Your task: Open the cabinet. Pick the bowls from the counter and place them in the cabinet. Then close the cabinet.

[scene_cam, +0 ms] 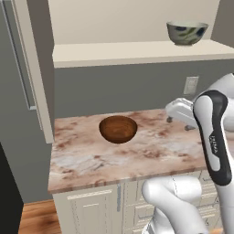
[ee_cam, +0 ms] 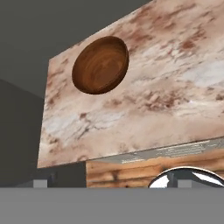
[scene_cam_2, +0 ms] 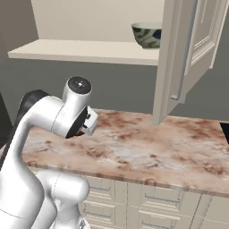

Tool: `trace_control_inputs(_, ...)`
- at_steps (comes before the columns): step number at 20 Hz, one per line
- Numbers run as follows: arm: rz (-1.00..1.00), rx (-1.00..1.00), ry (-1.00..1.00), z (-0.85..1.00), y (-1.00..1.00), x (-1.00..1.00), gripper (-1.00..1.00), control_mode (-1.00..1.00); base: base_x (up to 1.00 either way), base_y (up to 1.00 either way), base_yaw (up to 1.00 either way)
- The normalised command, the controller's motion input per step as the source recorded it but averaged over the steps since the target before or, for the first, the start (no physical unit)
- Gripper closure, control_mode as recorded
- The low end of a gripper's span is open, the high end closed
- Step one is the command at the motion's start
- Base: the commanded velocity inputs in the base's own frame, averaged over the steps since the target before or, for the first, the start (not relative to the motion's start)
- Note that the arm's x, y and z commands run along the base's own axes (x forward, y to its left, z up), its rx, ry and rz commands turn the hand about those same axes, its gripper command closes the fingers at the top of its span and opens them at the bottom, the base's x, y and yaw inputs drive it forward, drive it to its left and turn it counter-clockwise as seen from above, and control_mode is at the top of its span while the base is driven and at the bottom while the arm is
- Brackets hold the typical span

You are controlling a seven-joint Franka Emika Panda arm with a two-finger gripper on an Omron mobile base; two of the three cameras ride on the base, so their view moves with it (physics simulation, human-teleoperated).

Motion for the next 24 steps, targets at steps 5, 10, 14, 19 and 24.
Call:
trace_control_inputs(5,0.09,-0.01,0.03,-0.39,0.02,0.35,-1.0,-1.0,0.0,0.0,0.0)
trace_control_inputs(10,0.05,0.0,0.03,-0.19,0.01,0.43,-1.0,-1.0,0.0,0.0,0.0)
trace_control_inputs(14,0.06,0.0,0.01,-0.22,0.0,0.42,-1.0,-1.0,0.0,0.0,0.0)
trace_control_inputs(19,0.06,0.0,0.01,-0.24,0.03,0.38,-1.0,-1.0,0.0,0.0,0.0)
trace_control_inputs(24,0.02,-0.01,0.0,-0.19,0.14,0.43,-1.0,-1.0,0.0,0.0,0.0)
